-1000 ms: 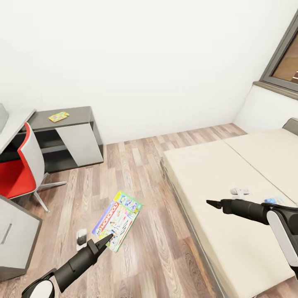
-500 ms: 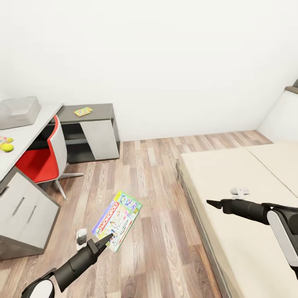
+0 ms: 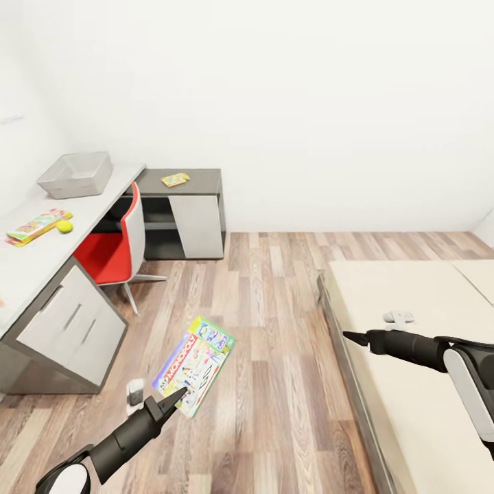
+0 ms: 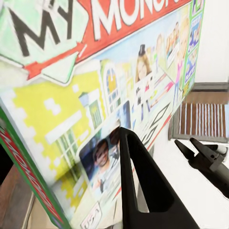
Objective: Put all the toys in the child's room - the three board games (two on the bed and one on the table), the two jigsaw puzzles on the table, and the tennis ball on the table - inside the toy box on the table in the child's room.
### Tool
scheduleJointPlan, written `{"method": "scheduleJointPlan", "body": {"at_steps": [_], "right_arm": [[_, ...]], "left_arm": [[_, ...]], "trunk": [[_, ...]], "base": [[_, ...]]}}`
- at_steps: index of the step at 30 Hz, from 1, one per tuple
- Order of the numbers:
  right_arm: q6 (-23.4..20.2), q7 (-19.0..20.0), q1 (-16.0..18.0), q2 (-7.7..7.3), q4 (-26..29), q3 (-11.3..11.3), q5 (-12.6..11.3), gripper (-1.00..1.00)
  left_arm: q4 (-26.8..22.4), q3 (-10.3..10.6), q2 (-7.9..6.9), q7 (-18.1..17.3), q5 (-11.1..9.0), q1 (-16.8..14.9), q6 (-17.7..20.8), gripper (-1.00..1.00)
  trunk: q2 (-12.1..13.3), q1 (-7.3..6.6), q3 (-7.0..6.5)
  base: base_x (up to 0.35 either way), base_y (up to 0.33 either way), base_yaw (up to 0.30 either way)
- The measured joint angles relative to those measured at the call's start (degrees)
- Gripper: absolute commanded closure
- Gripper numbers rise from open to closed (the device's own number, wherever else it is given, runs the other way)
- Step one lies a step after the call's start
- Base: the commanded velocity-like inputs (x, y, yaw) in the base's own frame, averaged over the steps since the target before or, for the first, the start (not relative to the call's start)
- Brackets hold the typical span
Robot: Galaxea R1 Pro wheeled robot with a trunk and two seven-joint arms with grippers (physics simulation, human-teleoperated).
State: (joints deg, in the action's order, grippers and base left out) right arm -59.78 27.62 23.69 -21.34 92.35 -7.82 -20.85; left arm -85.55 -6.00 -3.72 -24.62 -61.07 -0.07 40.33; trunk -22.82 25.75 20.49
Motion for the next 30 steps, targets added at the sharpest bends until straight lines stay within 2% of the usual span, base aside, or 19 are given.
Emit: {"method": "scheduleJointPlan", "body": {"at_steps": [8,12,15,19,30], "right_arm": [[0.00,0.01,0.00,-0.02,0.00,-0.19,0.01,-1.00],[0.02,0.01,0.00,-0.04,0.00,-2.28,0.01,-1.00],[0.02,0.01,0.00,0.02,-0.03,-4.60,-0.01,-1.00],[0.02,0.01,-0.03,0.04,-0.07,-5.81,-0.07,-1.00],[0.01,0.02,-0.05,0.20,-0.09,-6.00,-0.12,-1.00]], "left_arm": [[0.62,-1.70,-0.04,-0.39,-0.15,0.05,0.03,1.00],[0.76,-2.13,0.00,-0.34,-0.30,0.06,0.10,1.00],[0.82,-2.27,0.01,-0.31,-0.28,0.07,0.12,1.00],[0.90,-2.22,0.02,-0.12,-0.25,0.03,0.12,1.00],[0.93,-2.29,0.04,-0.20,-0.32,0.03,0.01,1.00]], "trunk": [[0.00,0.00,0.00],[0.00,0.00,0.00],[0.00,0.00,0.00],[0.00,0.00,0.00],[0.00,0.00,0.00]], "base": [[0.000,0.000,0.293],[0.000,0.000,0.199],[0.000,0.000,0.081],[0.000,0.000,0.031],[0.000,0.000,0.005]]}}
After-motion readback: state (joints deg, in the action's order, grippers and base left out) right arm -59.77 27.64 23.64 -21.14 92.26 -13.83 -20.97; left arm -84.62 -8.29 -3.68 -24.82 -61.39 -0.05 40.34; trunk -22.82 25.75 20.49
